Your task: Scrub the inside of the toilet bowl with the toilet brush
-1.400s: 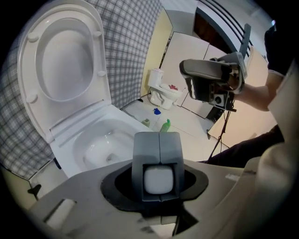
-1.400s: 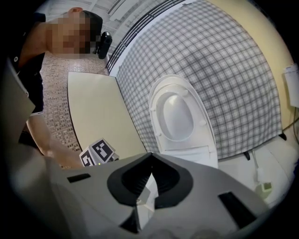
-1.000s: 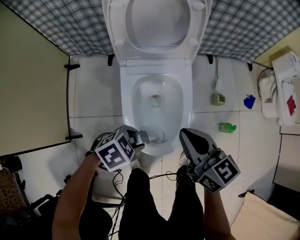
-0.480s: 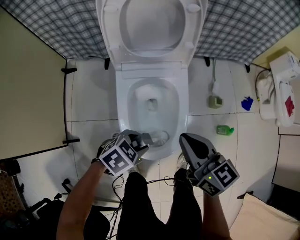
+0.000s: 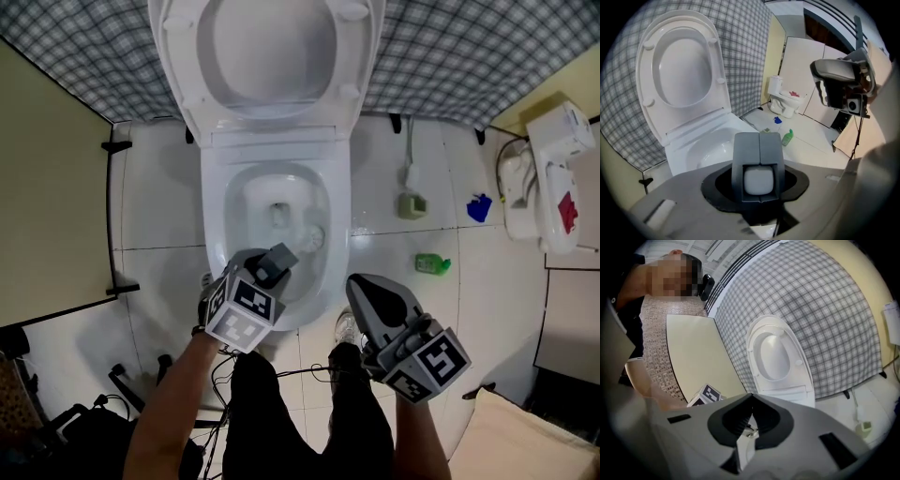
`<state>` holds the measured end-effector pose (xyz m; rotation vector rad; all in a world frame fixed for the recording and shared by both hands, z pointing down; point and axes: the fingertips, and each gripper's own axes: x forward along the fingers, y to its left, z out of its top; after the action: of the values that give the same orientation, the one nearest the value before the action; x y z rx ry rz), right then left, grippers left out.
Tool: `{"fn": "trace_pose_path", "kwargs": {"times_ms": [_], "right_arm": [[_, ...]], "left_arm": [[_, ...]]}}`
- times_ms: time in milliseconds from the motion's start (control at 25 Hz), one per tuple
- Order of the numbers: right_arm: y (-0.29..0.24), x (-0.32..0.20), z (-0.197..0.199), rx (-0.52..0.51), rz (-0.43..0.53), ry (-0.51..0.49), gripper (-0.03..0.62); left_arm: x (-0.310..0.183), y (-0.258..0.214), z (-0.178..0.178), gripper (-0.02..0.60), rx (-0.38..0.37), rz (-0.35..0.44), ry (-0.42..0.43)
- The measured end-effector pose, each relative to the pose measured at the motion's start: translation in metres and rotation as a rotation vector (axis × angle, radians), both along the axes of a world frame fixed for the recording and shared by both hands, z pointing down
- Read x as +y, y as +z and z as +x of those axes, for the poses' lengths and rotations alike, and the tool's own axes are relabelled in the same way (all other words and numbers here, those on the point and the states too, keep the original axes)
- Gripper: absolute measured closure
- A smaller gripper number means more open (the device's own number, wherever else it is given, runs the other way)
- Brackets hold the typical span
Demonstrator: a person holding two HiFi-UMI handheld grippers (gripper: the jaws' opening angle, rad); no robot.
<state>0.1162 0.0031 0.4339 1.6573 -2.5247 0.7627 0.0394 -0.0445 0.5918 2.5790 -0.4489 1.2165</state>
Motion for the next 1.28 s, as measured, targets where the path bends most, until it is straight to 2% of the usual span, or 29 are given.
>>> {"fn": "trace_pose_path", "kwargs": {"times_ms": [200, 440, 640, 760, 1000, 1280], "right_arm": [[0.005, -0.002, 0.013, 0.001, -0.008, 0.006, 0.594], [0.012, -0.005, 0.021, 0.005, -0.024, 0.007, 0.594], [0.014, -0.011, 0.018, 0.0, -0.03, -0.004, 0.594], [0.016, -0.014, 0.014, -0.004, -0.031, -0.012, 0.594], [0.019, -0.017, 0.007, -0.008, -0.038, -0.02, 0.594], [0.018, -0.015, 0.011, -0.007, -0.037, -0.01, 0.594]], "left_arm": [[-0.027, 0.005, 0.007, 0.408, 0.012, 0.052, -0.117], [-0.051, 0.01, 0.01, 0.408, 0.002, 0.09, -0.203], [-0.073, 0.016, -0.014, 0.408, -0.047, 0.104, -0.321], [-0.078, 0.018, -0.027, 0.408, -0.055, 0.11, -0.36], [-0.083, 0.021, -0.028, 0.408, -0.04, 0.095, -0.368], [-0.068, 0.027, -0.005, 0.408, -0.048, 0.073, -0.276]]}}
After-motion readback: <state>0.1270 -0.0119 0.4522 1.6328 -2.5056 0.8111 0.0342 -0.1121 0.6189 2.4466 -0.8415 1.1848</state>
